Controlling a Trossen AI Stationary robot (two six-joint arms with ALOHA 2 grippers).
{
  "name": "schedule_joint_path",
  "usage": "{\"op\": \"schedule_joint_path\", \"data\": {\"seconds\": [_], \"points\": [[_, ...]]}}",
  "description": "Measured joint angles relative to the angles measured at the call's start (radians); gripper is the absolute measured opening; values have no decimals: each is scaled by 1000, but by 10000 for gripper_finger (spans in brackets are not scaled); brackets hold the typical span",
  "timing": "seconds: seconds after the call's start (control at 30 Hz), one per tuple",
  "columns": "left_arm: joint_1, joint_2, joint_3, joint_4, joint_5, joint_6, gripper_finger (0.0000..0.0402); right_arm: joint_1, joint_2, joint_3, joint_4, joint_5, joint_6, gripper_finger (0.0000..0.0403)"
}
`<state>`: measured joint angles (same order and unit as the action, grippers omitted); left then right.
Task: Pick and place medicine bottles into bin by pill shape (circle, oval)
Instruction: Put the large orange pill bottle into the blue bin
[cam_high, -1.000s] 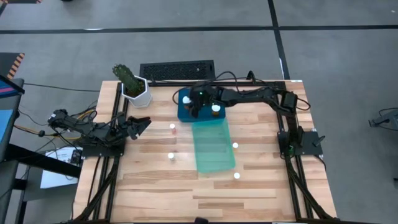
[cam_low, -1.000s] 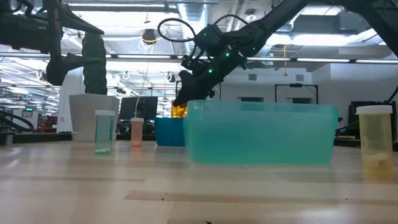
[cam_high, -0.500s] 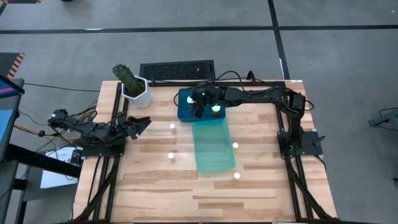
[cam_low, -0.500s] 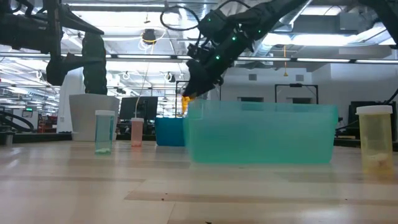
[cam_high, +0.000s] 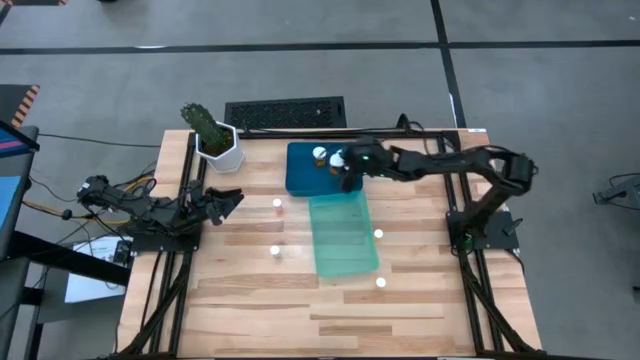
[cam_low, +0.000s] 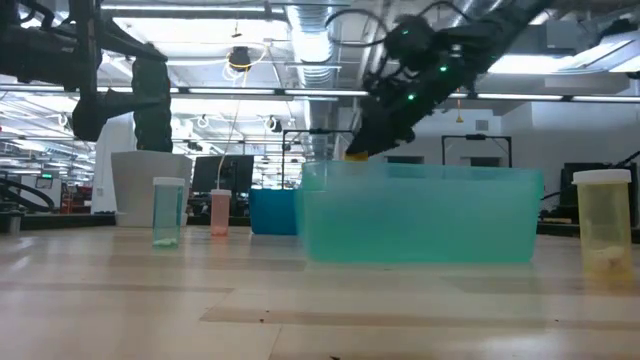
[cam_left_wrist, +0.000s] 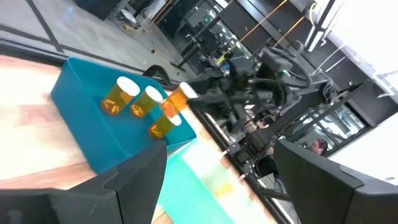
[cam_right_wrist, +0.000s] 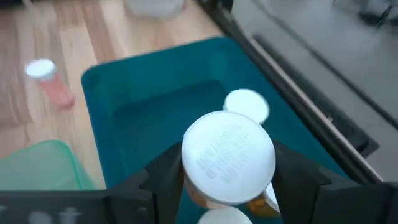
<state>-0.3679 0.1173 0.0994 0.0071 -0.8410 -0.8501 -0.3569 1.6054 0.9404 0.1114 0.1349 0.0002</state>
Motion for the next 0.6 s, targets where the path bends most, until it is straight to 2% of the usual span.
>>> {"op": "schedule_joint_path", "data": {"seconds": [0.17, 0.37, 0.6], "points": [[0, 0, 0, -3, -2, -9, 289, 1, -27, -32, 156, 3, 3, 212], [0, 0, 0, -3, -3, -11, 289, 22, 108, 40, 184, 4, 12, 209], [0, 0, 0, -29, -4, -28, 289, 28, 246, 78, 192, 74, 26, 217]]}}
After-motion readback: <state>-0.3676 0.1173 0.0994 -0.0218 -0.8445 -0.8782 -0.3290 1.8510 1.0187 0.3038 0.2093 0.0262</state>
